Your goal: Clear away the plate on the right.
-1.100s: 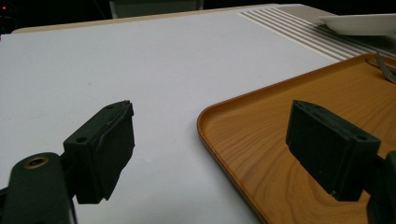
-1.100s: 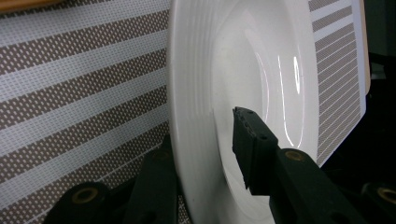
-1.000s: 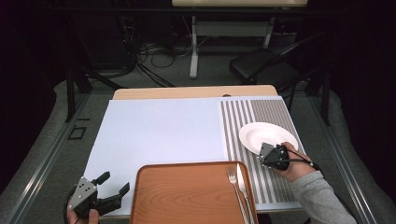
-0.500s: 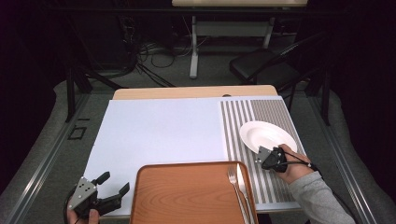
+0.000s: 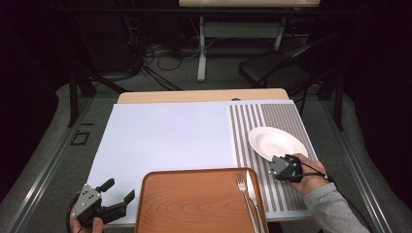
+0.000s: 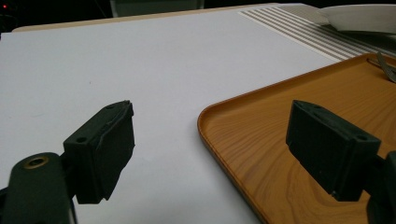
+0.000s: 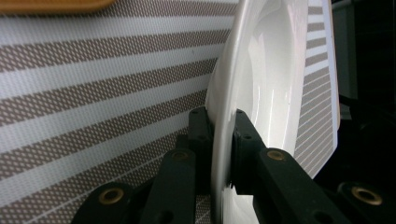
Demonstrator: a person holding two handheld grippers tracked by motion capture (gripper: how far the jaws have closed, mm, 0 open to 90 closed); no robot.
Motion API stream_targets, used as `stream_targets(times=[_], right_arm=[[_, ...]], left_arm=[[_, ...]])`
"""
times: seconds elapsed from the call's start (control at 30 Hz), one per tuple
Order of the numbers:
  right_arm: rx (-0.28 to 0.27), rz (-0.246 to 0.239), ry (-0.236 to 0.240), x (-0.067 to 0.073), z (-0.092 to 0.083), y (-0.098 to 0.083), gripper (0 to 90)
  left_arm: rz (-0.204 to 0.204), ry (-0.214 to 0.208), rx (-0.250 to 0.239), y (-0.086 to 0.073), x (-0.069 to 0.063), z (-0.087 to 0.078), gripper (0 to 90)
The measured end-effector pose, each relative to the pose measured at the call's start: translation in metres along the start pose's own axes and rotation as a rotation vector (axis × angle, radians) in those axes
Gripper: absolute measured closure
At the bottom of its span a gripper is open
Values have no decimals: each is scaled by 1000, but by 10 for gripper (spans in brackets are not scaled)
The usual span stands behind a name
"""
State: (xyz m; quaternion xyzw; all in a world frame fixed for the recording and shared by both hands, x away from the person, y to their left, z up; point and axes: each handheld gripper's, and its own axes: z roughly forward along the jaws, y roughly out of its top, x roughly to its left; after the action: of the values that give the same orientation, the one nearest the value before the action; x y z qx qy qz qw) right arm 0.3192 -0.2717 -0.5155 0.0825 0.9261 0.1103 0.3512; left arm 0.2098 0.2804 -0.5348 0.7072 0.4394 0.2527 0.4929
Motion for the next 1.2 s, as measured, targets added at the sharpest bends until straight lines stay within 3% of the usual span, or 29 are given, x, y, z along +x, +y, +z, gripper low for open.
stream_targets(times=[0.3, 0.47, 0.97, 1.0, 1.2], right_arm=[[-80, 11, -58, 11, -17, 5, 810], [-97, 14, -71, 16, -29, 9, 809], [-197, -57, -110, 29, -59, 29, 807], [-203, -46, -112, 31, -60, 31, 807], [-272, -85, -128, 38, -72, 44, 807]], left_arm=[[0, 1, -1, 0, 0, 0, 155], [4, -1, 0, 0, 0, -1, 155], [5, 1, -4, 0, 0, -1, 155], [6, 1, -4, 0, 0, -1, 155], [8, 1, -3, 0, 0, -1, 155]])
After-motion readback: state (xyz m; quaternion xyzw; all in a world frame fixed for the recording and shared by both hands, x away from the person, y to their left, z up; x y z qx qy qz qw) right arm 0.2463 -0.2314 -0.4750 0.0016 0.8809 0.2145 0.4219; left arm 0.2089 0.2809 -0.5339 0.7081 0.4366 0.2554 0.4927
